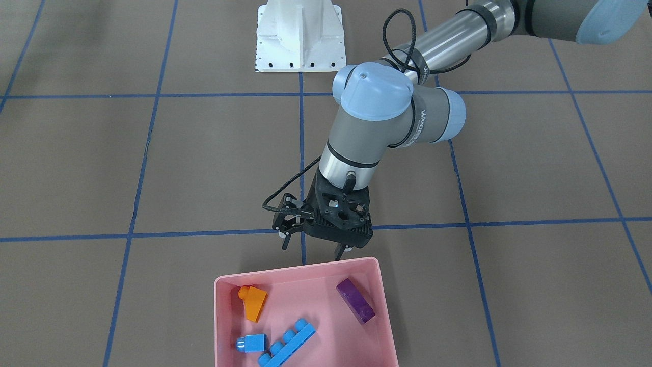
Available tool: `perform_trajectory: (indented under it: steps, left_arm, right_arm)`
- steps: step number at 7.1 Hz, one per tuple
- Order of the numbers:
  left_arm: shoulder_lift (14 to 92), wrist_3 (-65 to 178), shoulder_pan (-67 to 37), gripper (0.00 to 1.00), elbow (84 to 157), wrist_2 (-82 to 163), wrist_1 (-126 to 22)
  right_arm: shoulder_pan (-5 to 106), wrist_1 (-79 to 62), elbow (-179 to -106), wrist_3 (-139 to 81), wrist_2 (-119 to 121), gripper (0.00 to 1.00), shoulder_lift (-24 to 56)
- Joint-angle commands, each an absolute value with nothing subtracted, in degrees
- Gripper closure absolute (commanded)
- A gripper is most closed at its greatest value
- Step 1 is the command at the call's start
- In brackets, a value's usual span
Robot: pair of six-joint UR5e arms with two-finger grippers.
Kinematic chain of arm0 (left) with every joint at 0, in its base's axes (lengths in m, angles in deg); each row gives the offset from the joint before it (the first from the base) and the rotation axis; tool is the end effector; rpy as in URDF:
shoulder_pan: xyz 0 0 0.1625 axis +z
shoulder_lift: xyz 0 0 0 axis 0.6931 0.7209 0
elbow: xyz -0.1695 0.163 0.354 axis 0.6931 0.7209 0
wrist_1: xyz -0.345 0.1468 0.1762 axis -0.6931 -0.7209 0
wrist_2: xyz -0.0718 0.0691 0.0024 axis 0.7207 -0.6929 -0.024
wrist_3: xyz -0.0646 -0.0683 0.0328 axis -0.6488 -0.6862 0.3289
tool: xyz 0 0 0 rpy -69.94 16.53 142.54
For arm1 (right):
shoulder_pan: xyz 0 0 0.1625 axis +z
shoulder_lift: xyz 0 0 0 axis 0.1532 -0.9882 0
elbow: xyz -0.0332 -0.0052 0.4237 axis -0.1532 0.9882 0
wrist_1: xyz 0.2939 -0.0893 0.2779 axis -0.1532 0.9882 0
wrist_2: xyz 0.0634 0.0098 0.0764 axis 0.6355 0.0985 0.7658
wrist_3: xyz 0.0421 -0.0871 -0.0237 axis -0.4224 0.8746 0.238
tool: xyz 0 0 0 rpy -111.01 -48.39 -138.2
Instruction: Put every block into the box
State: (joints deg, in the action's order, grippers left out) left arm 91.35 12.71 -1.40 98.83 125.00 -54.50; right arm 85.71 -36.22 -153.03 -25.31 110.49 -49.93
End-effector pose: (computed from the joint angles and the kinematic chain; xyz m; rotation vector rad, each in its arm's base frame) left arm 0.4884 -0.6440 0.1017 0.5208 1.0473 -0.0504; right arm 0.0773 -0.1355 0.7242 0.1008 -0.7462 0.2304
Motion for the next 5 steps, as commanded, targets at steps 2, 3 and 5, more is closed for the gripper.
perform_trajectory:
  steps: [2,3,5]
  left_arm:
    - [90.90,12.83,-1.39,0.00,100.81,125.03,-54.33]
    - [90.98,12.83,-1.39,0.00,100.90,125.03,-54.33]
    - [90.90,12.83,-1.39,0.00,102.13,125.03,-54.33]
  right_arm:
    - [87.25,-61.43,-139.73,-46.61,110.11,0.00,-53.06]
    - [87.16,-61.58,-139.51,-50.14,110.02,0.01,-52.88]
    - [87.08,-61.24,-139.51,-54.90,109.85,0.01,-50.61]
